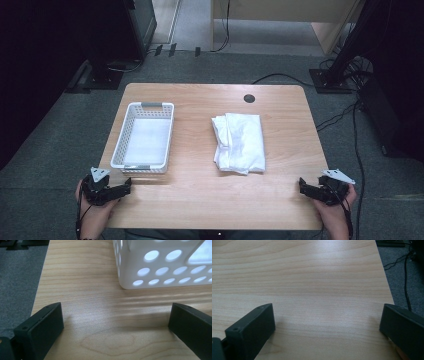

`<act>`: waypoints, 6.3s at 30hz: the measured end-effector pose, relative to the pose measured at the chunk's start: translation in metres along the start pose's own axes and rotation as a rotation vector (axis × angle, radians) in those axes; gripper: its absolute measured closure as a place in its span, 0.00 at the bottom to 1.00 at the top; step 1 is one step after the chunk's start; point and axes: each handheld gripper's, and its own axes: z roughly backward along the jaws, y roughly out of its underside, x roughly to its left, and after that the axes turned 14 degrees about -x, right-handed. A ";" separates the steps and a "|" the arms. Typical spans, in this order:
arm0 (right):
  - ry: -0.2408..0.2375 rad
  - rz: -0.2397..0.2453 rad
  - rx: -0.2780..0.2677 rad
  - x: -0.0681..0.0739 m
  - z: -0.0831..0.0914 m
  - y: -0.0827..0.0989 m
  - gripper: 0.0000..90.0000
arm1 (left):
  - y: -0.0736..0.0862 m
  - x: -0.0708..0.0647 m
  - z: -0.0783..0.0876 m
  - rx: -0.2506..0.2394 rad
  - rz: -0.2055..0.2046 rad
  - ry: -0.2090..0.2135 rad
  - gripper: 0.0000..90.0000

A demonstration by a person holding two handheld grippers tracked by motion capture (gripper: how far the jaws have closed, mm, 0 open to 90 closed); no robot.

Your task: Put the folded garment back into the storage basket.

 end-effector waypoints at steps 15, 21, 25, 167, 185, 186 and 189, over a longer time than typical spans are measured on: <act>0.027 -0.027 -0.014 0.002 0.005 -0.006 0.01 | 0.000 0.000 0.000 0.001 0.001 -0.004 0.00; 0.028 -0.036 -0.040 0.004 0.010 -0.018 0.01 | 0.000 0.000 0.000 0.001 0.005 -0.010 0.00; 0.038 -0.046 -0.050 0.005 0.013 -0.024 0.01 | 0.000 0.000 0.000 0.001 0.005 -0.010 0.00; -0.044 0.048 0.049 0.281 -0.103 -0.097 0.00 | 0.000 0.000 0.000 -0.001 -0.001 0.001 0.00; 0.091 0.184 0.058 0.295 -0.115 -0.079 0.00 | 0.000 -0.001 0.000 0.000 -0.004 0.005 0.00; 0.089 0.182 0.055 0.295 -0.115 -0.078 0.00 | 0.000 -0.001 0.000 0.000 -0.005 0.005 0.00; 0.090 0.172 0.039 0.292 -0.113 -0.077 0.08 | 0.000 -0.001 0.000 0.000 -0.005 0.006 0.00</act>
